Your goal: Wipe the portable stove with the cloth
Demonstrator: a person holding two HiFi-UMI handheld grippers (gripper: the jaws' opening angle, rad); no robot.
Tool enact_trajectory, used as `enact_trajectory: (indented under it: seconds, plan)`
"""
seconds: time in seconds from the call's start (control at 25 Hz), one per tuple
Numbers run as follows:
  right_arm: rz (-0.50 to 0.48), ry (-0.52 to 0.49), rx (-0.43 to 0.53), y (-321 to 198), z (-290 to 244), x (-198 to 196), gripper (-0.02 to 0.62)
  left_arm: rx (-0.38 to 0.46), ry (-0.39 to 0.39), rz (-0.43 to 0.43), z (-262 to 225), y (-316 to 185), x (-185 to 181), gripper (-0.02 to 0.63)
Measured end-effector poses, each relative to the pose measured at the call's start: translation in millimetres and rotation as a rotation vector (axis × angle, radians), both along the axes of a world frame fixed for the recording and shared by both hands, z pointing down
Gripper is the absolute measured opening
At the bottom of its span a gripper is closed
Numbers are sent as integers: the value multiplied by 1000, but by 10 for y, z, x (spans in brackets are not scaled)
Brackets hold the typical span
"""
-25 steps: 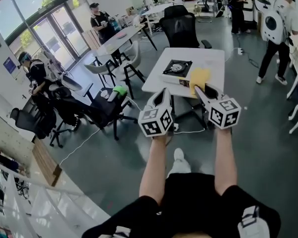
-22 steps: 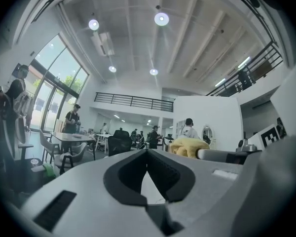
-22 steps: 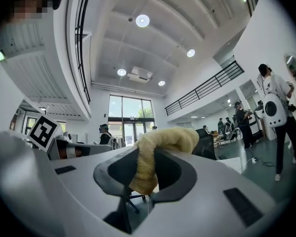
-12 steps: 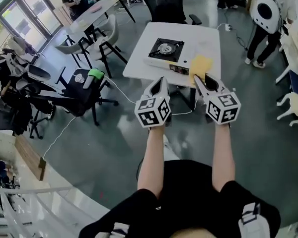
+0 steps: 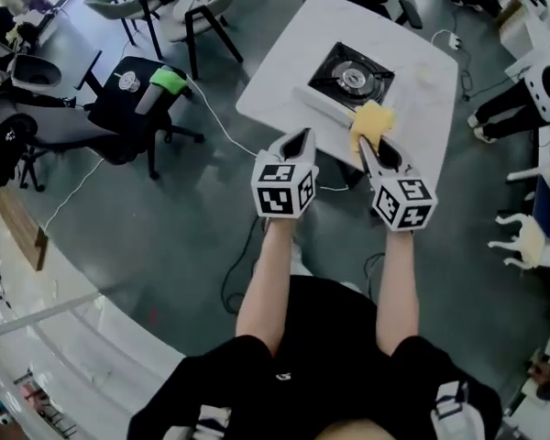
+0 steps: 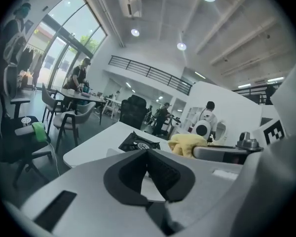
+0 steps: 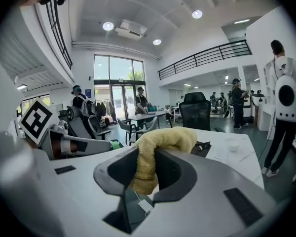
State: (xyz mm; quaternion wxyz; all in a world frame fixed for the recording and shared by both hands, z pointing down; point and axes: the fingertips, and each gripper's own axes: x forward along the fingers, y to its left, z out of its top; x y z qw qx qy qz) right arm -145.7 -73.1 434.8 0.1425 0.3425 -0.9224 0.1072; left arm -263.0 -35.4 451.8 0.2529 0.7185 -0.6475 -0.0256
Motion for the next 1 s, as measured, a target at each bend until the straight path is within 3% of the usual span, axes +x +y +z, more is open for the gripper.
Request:
enact_trajectory:
  seconds: [0.16,0.52,0.68,0.88,1.0]
  plan:
    - [-32,53,-19,-322,214,-415,81,-51,23,14,265,-416,-298,-6]
    - [-106,126,-137,-921,670,-728,83,-131,5,26,569,-1006,-444,-6]
    - [-161,109,-236,-1016,978,-1058,83,-200,-37,-5,716,-932,-562,-6]
    - [-147,48,-364,-1058,1227,-1317,83,-285,-68,-37,860,-909,-730,-6]
    - [-172,42,-383,-1027,1317,-1331,83,-321,-112,-19,974,-972,-560,-6]
